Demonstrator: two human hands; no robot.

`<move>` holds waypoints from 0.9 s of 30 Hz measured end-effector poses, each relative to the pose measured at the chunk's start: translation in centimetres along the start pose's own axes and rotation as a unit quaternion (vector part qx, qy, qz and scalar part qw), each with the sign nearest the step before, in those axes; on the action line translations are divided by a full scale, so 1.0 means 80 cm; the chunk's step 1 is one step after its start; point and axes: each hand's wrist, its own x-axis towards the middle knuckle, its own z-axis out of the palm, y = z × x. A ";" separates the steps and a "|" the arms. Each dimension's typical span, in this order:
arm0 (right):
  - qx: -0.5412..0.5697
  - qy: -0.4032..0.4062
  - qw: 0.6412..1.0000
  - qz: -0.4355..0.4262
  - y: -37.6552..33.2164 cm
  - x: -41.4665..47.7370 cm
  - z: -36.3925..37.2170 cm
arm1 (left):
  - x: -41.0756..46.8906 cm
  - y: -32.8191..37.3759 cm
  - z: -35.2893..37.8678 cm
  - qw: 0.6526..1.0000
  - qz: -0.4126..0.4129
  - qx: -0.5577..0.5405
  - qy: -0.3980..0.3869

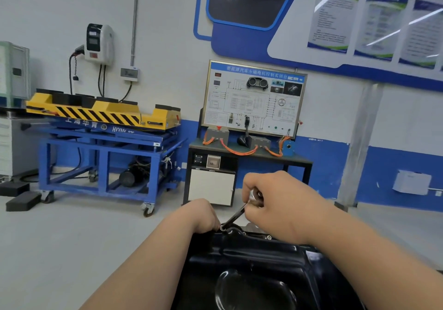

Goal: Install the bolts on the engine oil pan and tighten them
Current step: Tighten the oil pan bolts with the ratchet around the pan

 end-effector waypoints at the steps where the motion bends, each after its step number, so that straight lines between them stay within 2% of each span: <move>1: -0.002 -0.002 1.000 -0.001 -0.001 0.001 0.002 | -0.001 0.000 0.000 1.000 0.000 -0.001 0.000; 16: -0.064 0.007 0.998 -0.020 -0.002 0.003 0.002 | -0.007 0.004 -0.001 1.000 -0.008 -0.009 0.008; 27: -0.020 0.000 1.000 -0.006 0.003 0.006 0.004 | -0.007 0.002 -0.001 1.000 -0.012 -0.020 0.009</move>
